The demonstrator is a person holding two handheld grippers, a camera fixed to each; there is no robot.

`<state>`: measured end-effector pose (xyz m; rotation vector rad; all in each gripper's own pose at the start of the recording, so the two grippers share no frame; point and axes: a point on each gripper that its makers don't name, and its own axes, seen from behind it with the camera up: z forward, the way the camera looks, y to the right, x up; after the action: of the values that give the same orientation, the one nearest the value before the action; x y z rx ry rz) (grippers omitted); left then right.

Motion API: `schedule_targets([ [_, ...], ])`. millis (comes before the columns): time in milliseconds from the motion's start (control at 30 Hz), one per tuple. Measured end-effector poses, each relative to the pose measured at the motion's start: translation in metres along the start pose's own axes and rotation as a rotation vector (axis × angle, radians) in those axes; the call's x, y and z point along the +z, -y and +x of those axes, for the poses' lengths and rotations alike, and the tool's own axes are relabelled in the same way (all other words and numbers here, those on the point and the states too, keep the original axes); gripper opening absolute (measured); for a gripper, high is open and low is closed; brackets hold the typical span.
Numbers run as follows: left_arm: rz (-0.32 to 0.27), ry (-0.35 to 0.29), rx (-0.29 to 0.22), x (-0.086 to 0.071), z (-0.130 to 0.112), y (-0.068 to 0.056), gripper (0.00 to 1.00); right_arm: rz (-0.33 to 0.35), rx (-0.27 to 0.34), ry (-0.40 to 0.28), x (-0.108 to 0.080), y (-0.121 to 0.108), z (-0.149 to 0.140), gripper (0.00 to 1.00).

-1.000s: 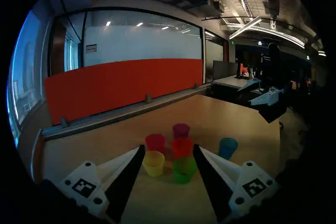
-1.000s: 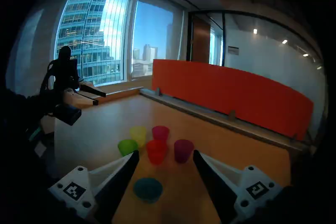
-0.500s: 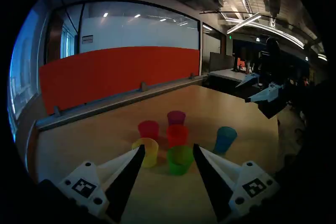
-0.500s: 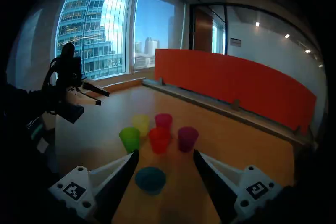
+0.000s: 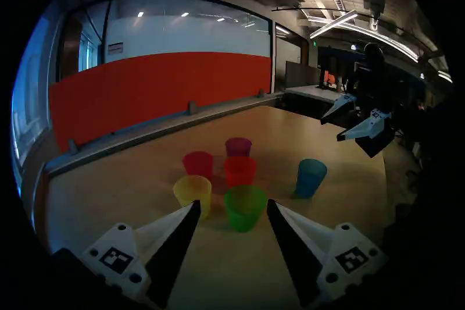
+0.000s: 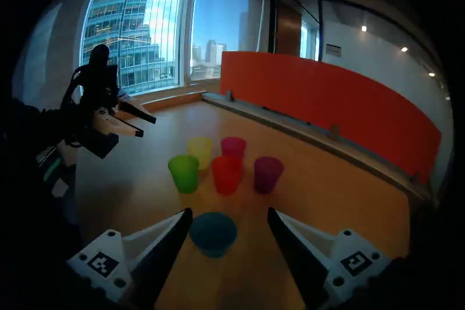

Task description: Pour water

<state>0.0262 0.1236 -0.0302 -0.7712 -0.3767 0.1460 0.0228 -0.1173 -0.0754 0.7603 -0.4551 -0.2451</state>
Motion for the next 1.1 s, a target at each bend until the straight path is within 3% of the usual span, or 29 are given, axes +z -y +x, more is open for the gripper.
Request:
schedule_targets([
  [1100,-0.033,0.124,-0.003,0.017,-0.061,-0.016,0.85,0.048,0.0,0.134,0.026,0.025,-0.071,1.0],
])
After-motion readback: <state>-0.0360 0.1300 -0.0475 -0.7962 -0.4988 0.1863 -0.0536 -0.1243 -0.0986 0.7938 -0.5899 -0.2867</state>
